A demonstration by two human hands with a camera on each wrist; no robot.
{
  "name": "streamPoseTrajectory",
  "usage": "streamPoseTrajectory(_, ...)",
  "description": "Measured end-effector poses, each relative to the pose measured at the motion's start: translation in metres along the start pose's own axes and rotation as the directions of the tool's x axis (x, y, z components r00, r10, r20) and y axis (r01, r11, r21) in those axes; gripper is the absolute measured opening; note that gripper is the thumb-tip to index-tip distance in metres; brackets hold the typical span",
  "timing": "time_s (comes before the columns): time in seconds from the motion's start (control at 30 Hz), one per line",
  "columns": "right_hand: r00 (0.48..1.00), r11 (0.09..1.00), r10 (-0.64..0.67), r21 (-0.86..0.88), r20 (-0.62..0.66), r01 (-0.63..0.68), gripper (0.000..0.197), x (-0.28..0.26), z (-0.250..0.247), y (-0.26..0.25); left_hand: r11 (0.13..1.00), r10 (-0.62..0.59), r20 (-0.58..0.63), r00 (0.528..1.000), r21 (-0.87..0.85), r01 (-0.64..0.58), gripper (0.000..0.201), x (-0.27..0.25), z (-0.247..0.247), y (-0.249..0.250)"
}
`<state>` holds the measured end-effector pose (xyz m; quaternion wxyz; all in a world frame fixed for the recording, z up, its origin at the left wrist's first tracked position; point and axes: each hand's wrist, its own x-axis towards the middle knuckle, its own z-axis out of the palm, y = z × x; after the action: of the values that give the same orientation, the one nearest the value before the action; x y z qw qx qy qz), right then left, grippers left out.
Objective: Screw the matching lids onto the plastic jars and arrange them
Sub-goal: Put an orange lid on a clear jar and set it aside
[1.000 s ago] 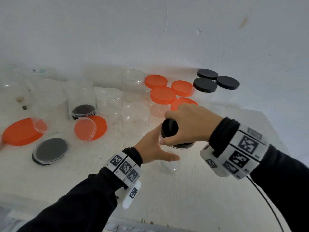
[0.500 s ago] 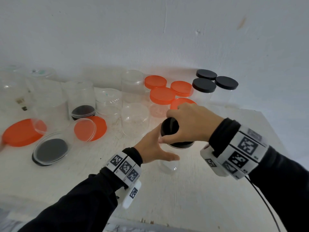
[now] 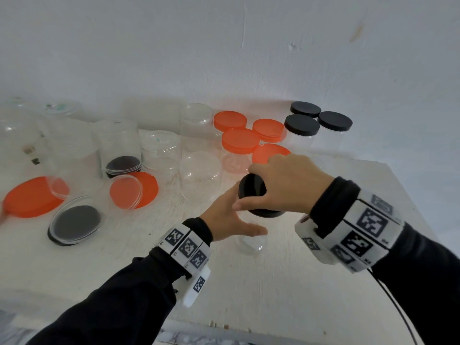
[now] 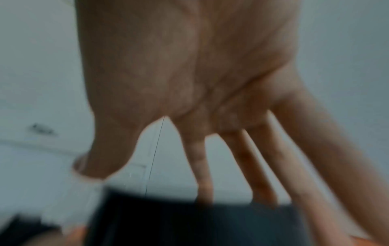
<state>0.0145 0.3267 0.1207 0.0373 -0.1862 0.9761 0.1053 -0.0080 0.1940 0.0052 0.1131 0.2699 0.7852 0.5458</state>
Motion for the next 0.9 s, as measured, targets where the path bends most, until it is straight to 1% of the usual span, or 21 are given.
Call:
streamPoseTrajectory(0.03,0.994,0.998,-0.035,0.052,0.102,0.029,0.075,-0.002,-0.003,0.004,1.000,-0.004,0.000,1.000,0.003,0.004,0.080,0.000,0.000,0.000)
streamPoseTrajectory(0.07,0.973,0.987,-0.095,0.147,0.210,0.064,0.075,-0.004,-0.007,0.008,1.000,-0.006,-0.005,1.000,0.009,0.007,0.081,0.000,0.001,-0.001)
streamPoseTrajectory(0.1,0.947,0.966,-0.170,0.235,0.272,0.106,0.076,-0.006,-0.011,0.011,1.000,-0.004,-0.010,1.000,0.023,0.004,0.081,0.000,0.001,-0.001)
streamPoseTrajectory(0.13,0.930,0.949,-0.232,0.277,0.285,0.152,0.077,-0.007,-0.015,0.013,0.999,0.000,-0.011,1.000,0.036,0.001,0.081,0.000,0.001,-0.002)
streamPoseTrajectory(0.17,0.928,0.944,-0.258,0.275,0.268,0.183,0.075,-0.006,-0.015,0.015,0.999,-0.003,-0.009,1.000,0.047,0.003,0.079,0.000,0.001,-0.002)
streamPoseTrajectory(0.2,0.941,0.948,-0.246,0.258,0.230,0.185,0.071,-0.004,-0.013,0.015,0.998,-0.009,-0.010,1.000,0.054,0.010,0.077,0.000,0.001,-0.001)
streamPoseTrajectory(0.3,0.992,0.979,-0.107,0.183,0.070,0.092,0.059,0.000,-0.006,0.008,0.999,-0.011,-0.022,1.000,0.048,0.012,0.077,0.000,0.000,0.001)
streamPoseTrajectory(0.37,0.999,0.992,-0.038,0.119,-0.010,0.039,0.059,0.002,-0.002,0.001,0.999,-0.017,-0.012,1.000,0.033,0.017,0.079,0.000,0.000,0.002)
streamPoseTrajectory(0.4,1.000,0.995,-0.022,0.098,-0.016,0.024,0.062,0.002,-0.001,0.000,1.000,-0.018,-0.007,1.000,0.026,0.019,0.079,-0.001,0.000,0.003)
streamPoseTrajectory(0.43,1.000,0.995,-0.021,0.096,0.012,0.020,0.065,0.002,-0.001,0.002,1.000,-0.021,-0.005,1.000,0.019,0.021,0.080,-0.001,0.000,0.002)
streamPoseTrajectory(0.47,0.996,0.993,-0.040,0.116,0.079,0.031,0.068,0.000,-0.004,0.004,1.000,-0.021,-0.008,1.000,0.015,0.021,0.080,-0.001,0.000,0.002)
streamPoseTrajectory(0.53,0.963,0.974,-0.150,0.200,0.223,0.105,0.073,-0.003,-0.010,0.012,0.999,-0.015,-0.022,1.000,0.033,0.016,0.077,-0.001,0.001,0.001)
streamPoseTrajectory(0.57,0.945,0.960,-0.208,0.237,0.253,0.148,0.074,-0.003,-0.013,0.015,0.999,-0.010,-0.023,1.000,0.051,0.011,0.076,-0.001,0.001,0.002)
streamPoseTrajectory(0.6,0.938,0.950,-0.242,0.258,0.249,0.177,0.074,-0.003,-0.013,0.016,0.998,-0.008,-0.021,1.000,0.062,0.010,0.075,-0.001,0.001,0.002)
streamPoseTrajectory(0.63,0.946,0.949,-0.241,0.257,0.216,0.183,0.071,-0.002,-0.012,0.016,0.998,-0.010,-0.020,1.000,0.066,0.012,0.074,-0.002,0.001,0.003)
streamPoseTrajectory(0.73,0.990,0.980,-0.120,0.167,0.069,0.107,0.062,0.001,-0.006,0.008,0.999,-0.019,-0.020,1.000,0.047,0.020,0.076,-0.002,0.000,0.004)
streamPoseTrajectory(0.8,0.998,0.993,-0.057,0.102,0.006,0.056,0.062,0.002,-0.004,0.003,0.999,-0.026,-0.012,1.000,0.042,0.026,0.078,-0.002,0.000,0.005)
streamPoseTrajectory(0.83,0.999,0.996,-0.051,0.077,-0.001,0.050,0.063,0.002,-0.004,0.002,0.999,-0.027,-0.009,1.000,0.044,0.027,0.079,-0.002,0.000,0.005)
streamPoseTrajectory(0.87,0.998,0.996,-0.058,0.069,0.021,0.056,0.066,0.001,-0.005,0.003,0.999,-0.029,-0.010,1.000,0.046,0.029,0.079,-0.002,0.000,0.005)
streamPoseTrajectory(0.9,0.994,0.994,-0.077,0.088,0.076,0.070,0.069,-0.001,-0.006,0.006,0.999,-0.028,-0.014,1.000,0.046,0.029,0.078,-0.002,0.000,0.005)
